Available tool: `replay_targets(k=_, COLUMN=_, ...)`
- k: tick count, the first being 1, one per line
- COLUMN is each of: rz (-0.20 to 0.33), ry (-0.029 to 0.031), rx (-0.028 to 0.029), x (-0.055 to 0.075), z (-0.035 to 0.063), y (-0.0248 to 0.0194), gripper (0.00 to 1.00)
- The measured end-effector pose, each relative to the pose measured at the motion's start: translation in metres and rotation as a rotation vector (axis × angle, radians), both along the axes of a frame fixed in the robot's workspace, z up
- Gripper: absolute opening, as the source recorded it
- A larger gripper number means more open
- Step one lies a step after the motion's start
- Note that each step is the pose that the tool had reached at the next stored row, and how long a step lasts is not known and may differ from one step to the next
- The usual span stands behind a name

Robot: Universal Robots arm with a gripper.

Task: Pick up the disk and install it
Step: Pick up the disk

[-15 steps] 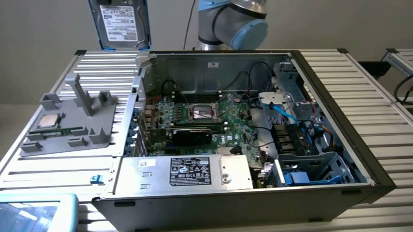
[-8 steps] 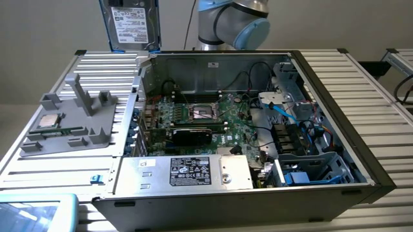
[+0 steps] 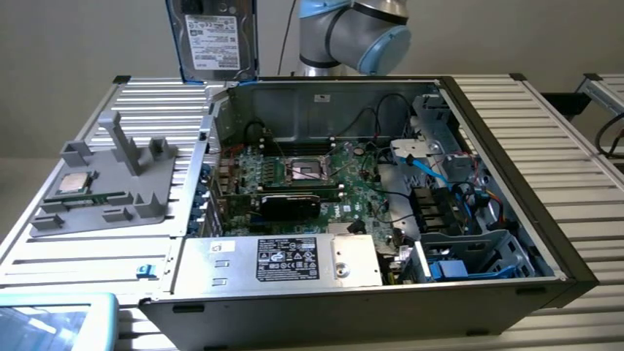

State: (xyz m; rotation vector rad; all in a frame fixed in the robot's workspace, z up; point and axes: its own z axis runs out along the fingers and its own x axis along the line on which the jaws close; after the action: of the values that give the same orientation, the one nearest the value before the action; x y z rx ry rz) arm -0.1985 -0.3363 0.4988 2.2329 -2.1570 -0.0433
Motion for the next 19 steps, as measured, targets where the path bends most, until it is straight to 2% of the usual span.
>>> replay_targets(k=10, rz=0.000, ry=-0.0002, rx=0.0041, x=0.023, z=-0.0001, y=-0.0200, gripper=0.37)
replay_targets(k=19, rz=0.000, ry=-0.0002, rx=0.0097, x=0.050, z=-0.0001, y=-0.0391, gripper=0.37)
